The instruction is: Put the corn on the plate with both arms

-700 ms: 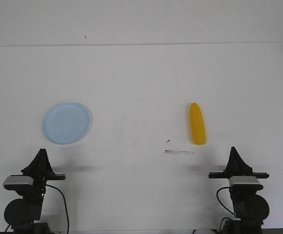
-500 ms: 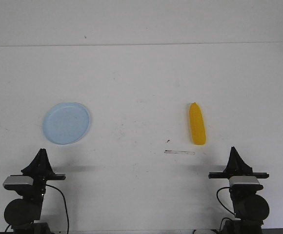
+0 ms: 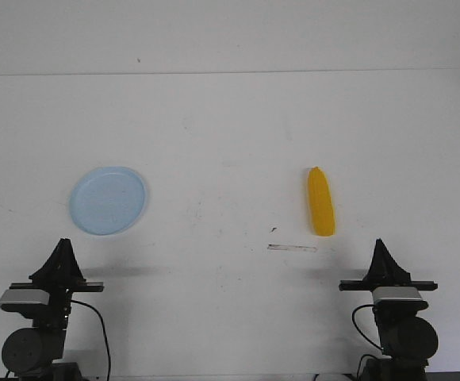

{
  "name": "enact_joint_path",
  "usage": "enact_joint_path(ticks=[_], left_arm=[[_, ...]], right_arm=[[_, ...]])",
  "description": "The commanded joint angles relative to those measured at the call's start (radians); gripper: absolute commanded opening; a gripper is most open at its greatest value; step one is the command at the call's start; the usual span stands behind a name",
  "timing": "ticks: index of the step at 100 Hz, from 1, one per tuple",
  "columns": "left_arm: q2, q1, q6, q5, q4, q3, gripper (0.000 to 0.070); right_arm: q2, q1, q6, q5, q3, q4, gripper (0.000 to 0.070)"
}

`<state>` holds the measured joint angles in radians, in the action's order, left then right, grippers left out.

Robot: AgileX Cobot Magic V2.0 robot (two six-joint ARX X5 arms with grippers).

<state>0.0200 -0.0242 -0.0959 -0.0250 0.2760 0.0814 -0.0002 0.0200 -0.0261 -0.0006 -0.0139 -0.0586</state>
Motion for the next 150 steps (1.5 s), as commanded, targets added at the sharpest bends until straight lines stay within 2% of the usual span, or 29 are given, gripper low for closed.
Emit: enact_joint_path(ticks=[1,23,70,94,103,121,128,138,144,150], left_arm=[[0.013,-0.003,-0.003,0.002,0.024,0.055,0.0001],[0.15,-0.003,-0.002,0.003,0.025,0.197,0.0001],[0.661,-0.002,-0.003,0.003,0.071,0.536,0.0001],[0.869,-0.009,-0.003,0.001,0.139,0.593,0.0001],[0.943,-0.008,-0.003,0.0,0.043,0.657,0.0001],[1.111,-0.014,-0.015,0.0,-0.335,0.887,0.0001],[1.172,-0.027,-0.076,-0.001,-0.444,0.962,0.0001],[1.236,-0.068,-0.206,-0.02,-0.563,1.039,0.0001],[1.262,-0.115,-0.282,-0.078,-0.594,1.057,0.0001],[1.281,-0.173,-0.343,-0.174,-0.608,1.058,0.0001]], right_arm=[[0.002,-0.001,0.003,0.0,0.001,-0.013,0.0008],[0.002,-0.001,0.003,0.0,0.001,-0.013,0.0008],[0.002,-0.001,0.003,0.0,0.001,-0.013,0.0008],[0.002,-0.001,0.003,0.0,0.001,-0.013,0.0008],[0.002,-0.001,0.003,0.0,0.001,-0.013,0.0008],[0.002,-0.001,0.003,0.0,0.001,-0.013,0.0008],[0.002,-0.001,0.003,0.0,0.001,-0.013,0.0008],[0.002,-0.001,0.003,0.0,0.001,-0.013,0.0008],[0.002,-0.001,0.003,0.0,0.001,-0.013,0.0008],[0.002,-0.001,0.003,0.0,0.001,-0.013,0.0007]])
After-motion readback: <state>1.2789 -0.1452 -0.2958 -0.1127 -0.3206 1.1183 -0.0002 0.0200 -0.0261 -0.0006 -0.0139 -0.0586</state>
